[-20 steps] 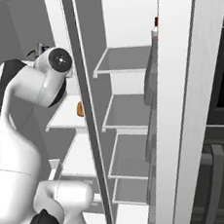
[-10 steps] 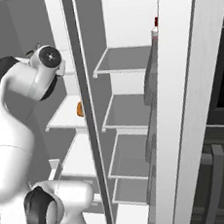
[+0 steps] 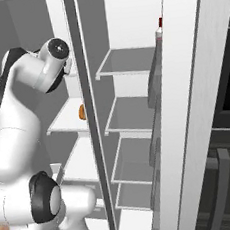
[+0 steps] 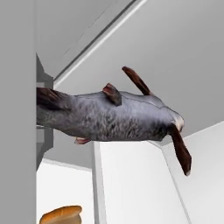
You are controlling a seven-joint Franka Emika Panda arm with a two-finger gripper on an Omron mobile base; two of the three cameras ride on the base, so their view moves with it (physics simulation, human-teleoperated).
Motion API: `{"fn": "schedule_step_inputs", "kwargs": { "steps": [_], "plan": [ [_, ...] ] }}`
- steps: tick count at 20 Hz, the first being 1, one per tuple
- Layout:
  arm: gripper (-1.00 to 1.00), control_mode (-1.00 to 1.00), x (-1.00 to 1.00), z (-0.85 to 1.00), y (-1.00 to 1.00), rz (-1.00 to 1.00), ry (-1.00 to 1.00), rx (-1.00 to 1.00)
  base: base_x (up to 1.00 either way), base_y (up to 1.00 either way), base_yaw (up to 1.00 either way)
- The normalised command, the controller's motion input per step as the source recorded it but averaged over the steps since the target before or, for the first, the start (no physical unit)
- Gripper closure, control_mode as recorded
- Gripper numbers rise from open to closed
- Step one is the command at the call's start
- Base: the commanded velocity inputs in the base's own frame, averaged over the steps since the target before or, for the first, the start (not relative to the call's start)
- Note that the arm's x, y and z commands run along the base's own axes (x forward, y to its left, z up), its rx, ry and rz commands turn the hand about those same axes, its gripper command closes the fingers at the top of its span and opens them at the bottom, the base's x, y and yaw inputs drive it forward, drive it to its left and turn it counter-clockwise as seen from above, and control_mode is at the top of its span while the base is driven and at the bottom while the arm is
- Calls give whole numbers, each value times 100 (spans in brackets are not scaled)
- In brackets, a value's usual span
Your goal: There's a fish in the fridge that needs to be moved to the freezer for freezing. Pick up the fish from the fridge, place it on any shelf in the freezer, and close the fridge and freezer doors when done.
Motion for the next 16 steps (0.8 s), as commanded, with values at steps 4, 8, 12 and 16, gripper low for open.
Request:
{"fn": "schedule_step_inputs", "kwargs": {
  "steps": [4,8,12,16],
  "plan": [
    [100,-100,34,-8,0,0,6,12,0,0,0],
    [100,-100,39,-13,0,-8,7,0,0,0,0],
    [100,-100,43,-15,4,-12,14,0,0,0,0],
    [100,-100,38,-11,6,-10,15,0,0,0,0]
  ]
}}
